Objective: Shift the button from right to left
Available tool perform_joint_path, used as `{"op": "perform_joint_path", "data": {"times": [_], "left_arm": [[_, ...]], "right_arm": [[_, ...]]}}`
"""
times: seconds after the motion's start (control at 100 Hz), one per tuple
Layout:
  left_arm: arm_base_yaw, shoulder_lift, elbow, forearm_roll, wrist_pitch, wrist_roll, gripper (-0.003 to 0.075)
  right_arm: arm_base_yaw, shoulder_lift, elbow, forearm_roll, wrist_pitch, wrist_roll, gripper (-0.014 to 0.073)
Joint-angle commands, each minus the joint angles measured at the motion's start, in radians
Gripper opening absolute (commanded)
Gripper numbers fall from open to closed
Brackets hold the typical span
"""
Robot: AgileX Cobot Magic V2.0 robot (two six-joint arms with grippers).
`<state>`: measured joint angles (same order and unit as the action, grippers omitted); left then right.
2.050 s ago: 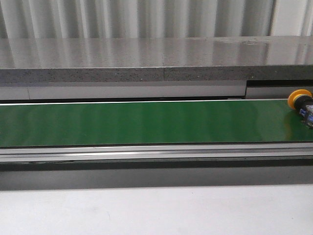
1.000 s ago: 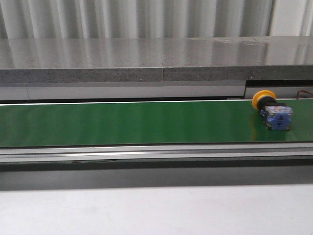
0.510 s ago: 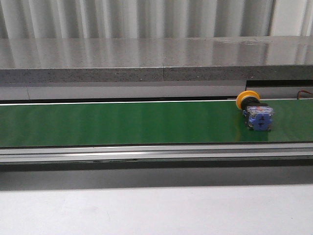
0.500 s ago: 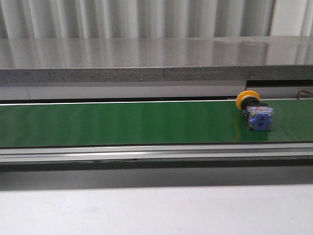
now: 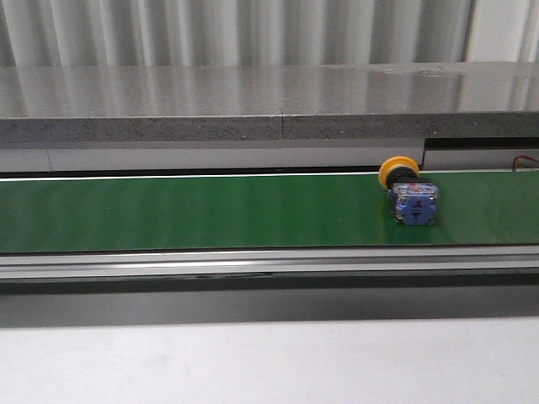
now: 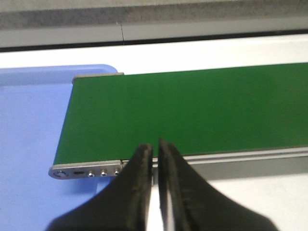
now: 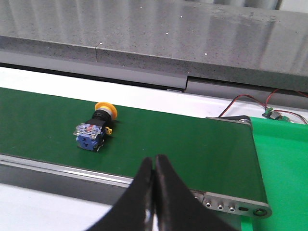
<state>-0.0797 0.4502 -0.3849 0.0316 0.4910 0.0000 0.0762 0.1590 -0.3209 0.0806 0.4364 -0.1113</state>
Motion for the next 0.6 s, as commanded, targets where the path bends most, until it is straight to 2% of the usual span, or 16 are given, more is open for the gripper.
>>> {"op": "perform_joint_path", "data": {"times": [0.0, 0.05, 0.1, 0.17, 0.3, 0.4, 0.48, 0.59], "left_arm": [[0.002, 0.071, -0.067, -0.008, -0.018, -0.007, 0.0202], [0.002, 0.104, -0.081, -0.008, 0.0, -0.007, 0.0335], [0.002, 0.124, -0.089, -0.008, -0.002, -0.007, 0.0432], [0.002, 0.144, -0.092, -0.001, -0.034, -0.007, 0.0505], [0.002, 0.171, -0.092, -0.004, -0.148, -0.007, 0.0489], [0.002, 0.191, -0.102, -0.071, -0.213, -0.009, 0.0463], [0.002, 0.217, -0.134, -0.092, -0.197, -0.009, 0.0452], [0.002, 0.288, -0.217, -0.094, -0.099, -0.009, 0.0452]], "right_arm": [[0.001, 0.009, -0.025, 0.004, -0.083, -0.007, -0.0068], [0.001, 0.009, -0.025, 0.004, -0.083, -0.007, -0.0068], [0.001, 0.009, -0.025, 0.004, -0.083, -0.007, -0.0068], [0.001, 0.009, -0.025, 0.004, -0.083, -0.007, -0.0068], [0.001, 0.009, -0.025, 0.004, -0.083, -0.007, -0.0068], [0.001, 0.009, -0.025, 0.004, -0.083, -0.007, -0.0068], [0.001, 0.009, -0.025, 0.004, -0.083, -0.007, -0.0068], [0.001, 0.009, -0.025, 0.004, -0.083, -0.007, -0.0068]]}}
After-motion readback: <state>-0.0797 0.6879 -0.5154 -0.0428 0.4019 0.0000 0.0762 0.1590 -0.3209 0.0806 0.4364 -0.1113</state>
